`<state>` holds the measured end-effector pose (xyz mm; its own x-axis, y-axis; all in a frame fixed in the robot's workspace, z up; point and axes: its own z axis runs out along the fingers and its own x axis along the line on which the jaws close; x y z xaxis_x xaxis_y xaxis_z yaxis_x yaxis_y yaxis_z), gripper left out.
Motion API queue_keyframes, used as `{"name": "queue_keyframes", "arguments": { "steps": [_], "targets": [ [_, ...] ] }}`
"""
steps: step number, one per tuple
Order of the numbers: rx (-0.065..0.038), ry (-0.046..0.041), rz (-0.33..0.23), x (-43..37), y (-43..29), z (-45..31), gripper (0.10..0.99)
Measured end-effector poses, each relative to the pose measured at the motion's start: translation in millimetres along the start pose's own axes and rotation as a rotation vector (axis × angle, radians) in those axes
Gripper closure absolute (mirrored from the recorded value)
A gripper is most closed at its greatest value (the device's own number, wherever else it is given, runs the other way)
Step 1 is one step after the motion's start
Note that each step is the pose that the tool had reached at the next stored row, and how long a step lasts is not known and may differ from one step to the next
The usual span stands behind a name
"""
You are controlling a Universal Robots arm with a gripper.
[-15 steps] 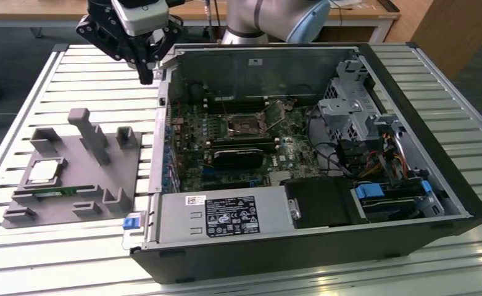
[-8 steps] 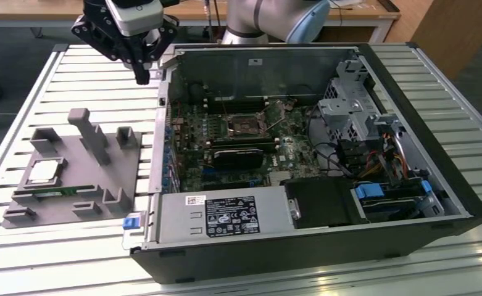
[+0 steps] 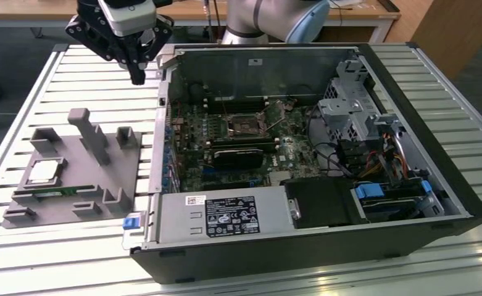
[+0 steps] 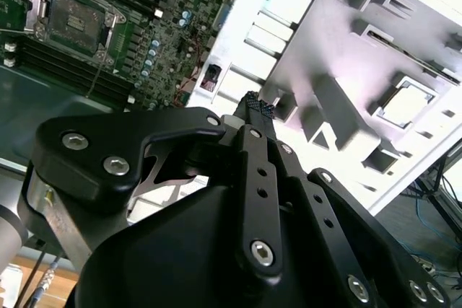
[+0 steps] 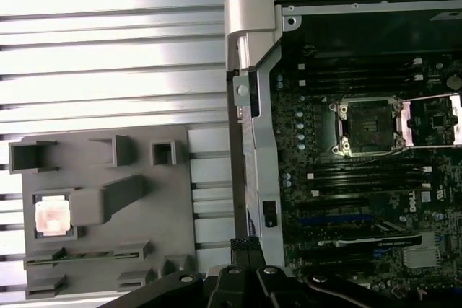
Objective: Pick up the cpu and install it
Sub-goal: 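Reach for the cpu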
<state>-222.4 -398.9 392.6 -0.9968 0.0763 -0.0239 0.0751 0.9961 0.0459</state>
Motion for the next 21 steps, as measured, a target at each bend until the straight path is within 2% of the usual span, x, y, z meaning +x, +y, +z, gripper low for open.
{"name": "queue_keyframes", "arguments": {
  "steps": [21],
  "targets": [
    [0.0, 0.0, 0.0, 14.8, -1.1, -0.3, 0.98]
  ]
}}
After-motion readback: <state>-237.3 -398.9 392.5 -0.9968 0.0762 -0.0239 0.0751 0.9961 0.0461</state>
